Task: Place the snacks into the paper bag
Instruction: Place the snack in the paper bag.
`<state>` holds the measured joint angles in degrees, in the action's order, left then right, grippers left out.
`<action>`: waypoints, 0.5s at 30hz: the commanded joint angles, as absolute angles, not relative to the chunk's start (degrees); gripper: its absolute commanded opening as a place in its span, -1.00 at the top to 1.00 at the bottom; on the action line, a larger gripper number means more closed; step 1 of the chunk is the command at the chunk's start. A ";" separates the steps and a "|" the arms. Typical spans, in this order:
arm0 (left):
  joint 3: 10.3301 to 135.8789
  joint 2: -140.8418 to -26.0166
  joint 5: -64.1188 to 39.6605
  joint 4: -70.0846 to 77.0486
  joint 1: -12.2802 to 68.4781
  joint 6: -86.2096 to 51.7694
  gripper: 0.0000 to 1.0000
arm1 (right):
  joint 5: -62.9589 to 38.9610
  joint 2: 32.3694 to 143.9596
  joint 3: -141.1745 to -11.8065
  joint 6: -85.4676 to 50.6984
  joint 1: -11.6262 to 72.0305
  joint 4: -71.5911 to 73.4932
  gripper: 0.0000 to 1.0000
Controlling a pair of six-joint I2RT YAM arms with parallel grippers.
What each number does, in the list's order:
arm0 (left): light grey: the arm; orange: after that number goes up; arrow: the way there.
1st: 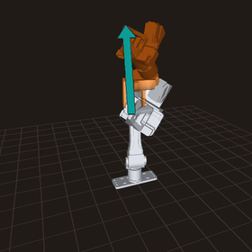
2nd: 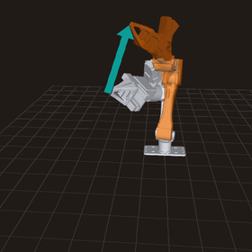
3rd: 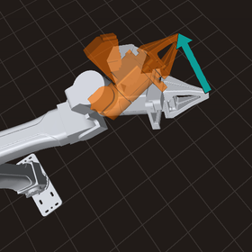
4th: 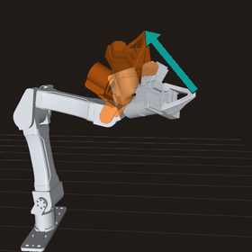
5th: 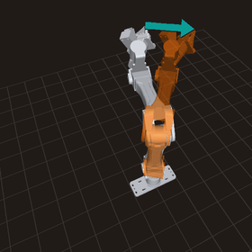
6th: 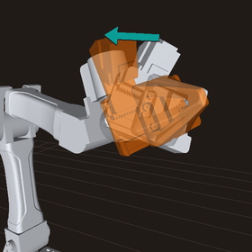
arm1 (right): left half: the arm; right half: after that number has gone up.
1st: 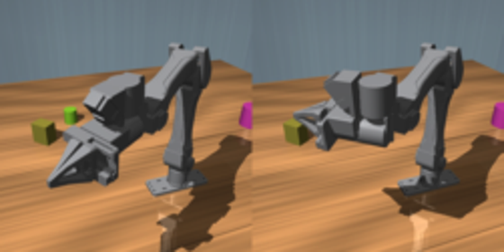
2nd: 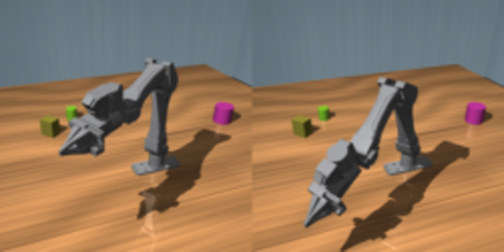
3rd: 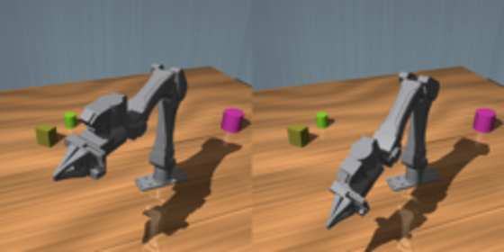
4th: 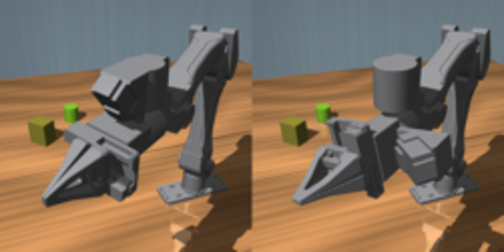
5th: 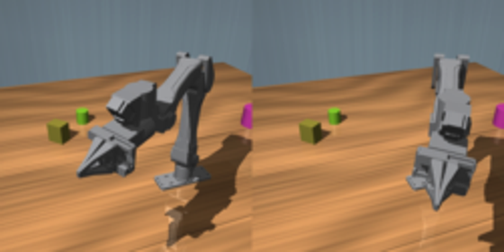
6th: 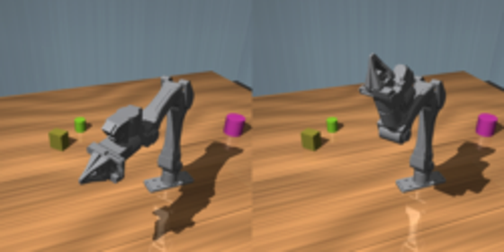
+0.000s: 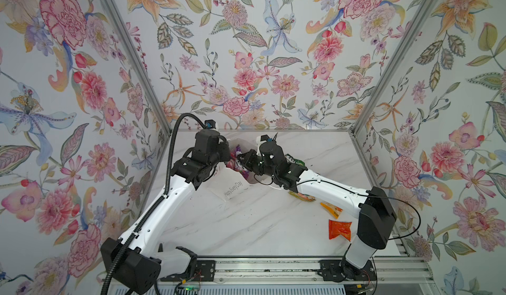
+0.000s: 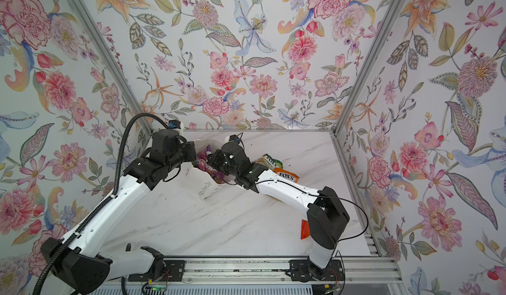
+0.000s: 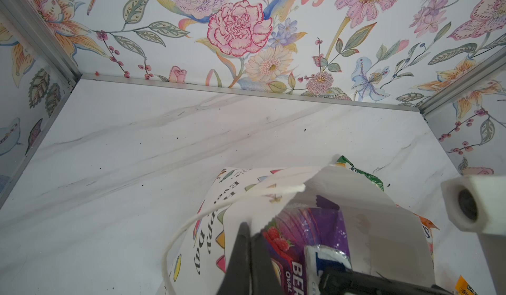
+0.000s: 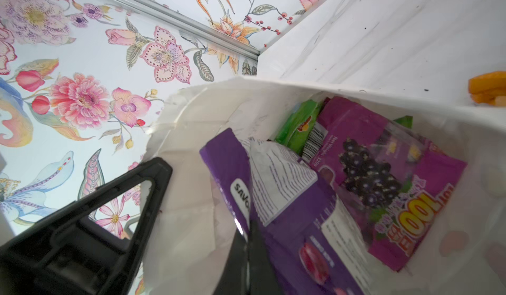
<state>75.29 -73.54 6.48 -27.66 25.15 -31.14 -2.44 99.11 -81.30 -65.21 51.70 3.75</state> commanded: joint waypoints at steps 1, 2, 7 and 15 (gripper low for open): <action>75.98 -71.81 6.44 -20.96 26.02 -31.87 1.00 | -2.31 98.98 -85.69 -60.50 53.35 1.57 1.00; 75.78 -71.74 6.09 -20.69 25.96 -31.70 1.00 | -2.88 99.76 -86.18 -60.06 53.52 0.54 1.00; 74.32 -71.04 4.25 -18.87 26.02 -31.69 1.00 | -6.09 103.69 -87.95 -60.69 53.05 -0.79 1.00; 73.96 -69.80 5.53 -19.94 26.05 -30.35 1.00 | -0.03 104.85 -88.52 -56.54 51.39 -6.06 1.00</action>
